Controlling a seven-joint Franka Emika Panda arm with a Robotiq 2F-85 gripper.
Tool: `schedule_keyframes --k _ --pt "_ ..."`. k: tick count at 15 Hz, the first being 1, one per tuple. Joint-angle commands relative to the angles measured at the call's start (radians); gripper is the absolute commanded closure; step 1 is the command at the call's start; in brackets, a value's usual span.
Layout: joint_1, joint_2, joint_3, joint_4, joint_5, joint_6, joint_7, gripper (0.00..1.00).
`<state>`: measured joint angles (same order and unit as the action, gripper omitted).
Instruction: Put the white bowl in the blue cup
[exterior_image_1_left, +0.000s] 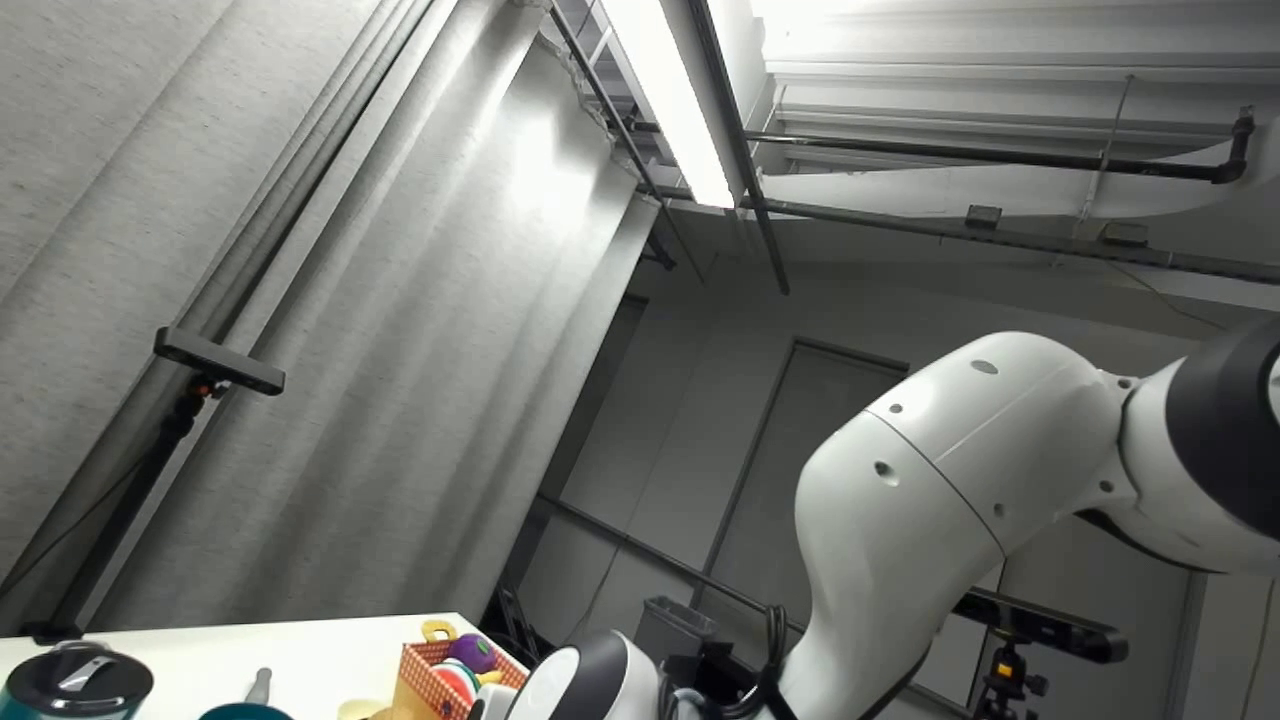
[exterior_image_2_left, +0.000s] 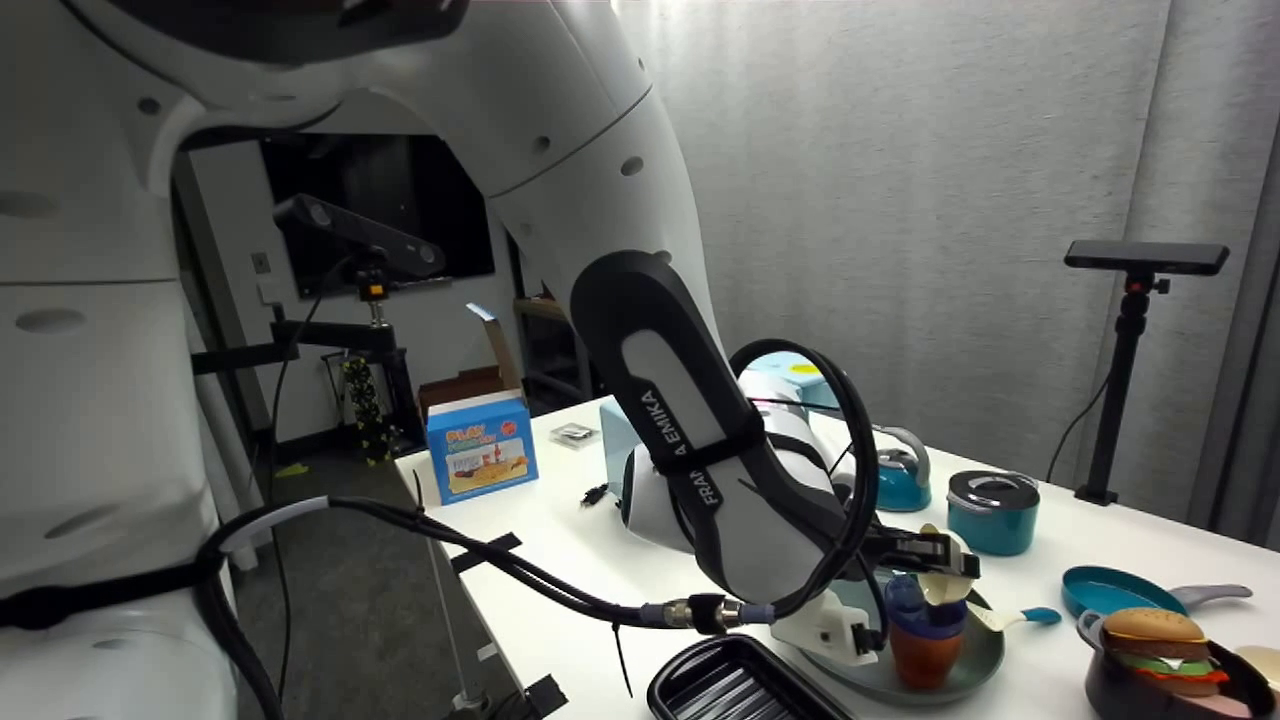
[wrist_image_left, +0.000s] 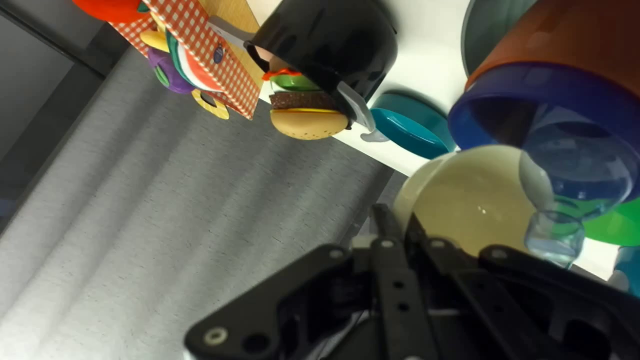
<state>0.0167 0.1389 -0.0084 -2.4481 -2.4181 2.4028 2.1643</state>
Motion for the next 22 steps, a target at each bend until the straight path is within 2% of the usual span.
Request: schedule_keyframes --k 1,4,5,6,15,22 --pt "-0.029 0.009 0.021 -0.014 -0.05 -0.034 0.065 0.99" --pt "-0.034 0.015 0.023 -0.019 -0.058 -0.037 0.075 0.99" --pt "-0.036 0.018 0.023 -0.018 -0.059 -0.036 0.076 0.7" --pt "-0.037 0.02 0.022 -0.016 -0.056 -0.035 0.071 0.69" --pt "-0.052 0.03 0.021 -0.009 -0.035 -0.017 0.057 0.02" --pt "-0.054 -0.014 0.021 -0.011 0.001 0.012 0.035 0.0"
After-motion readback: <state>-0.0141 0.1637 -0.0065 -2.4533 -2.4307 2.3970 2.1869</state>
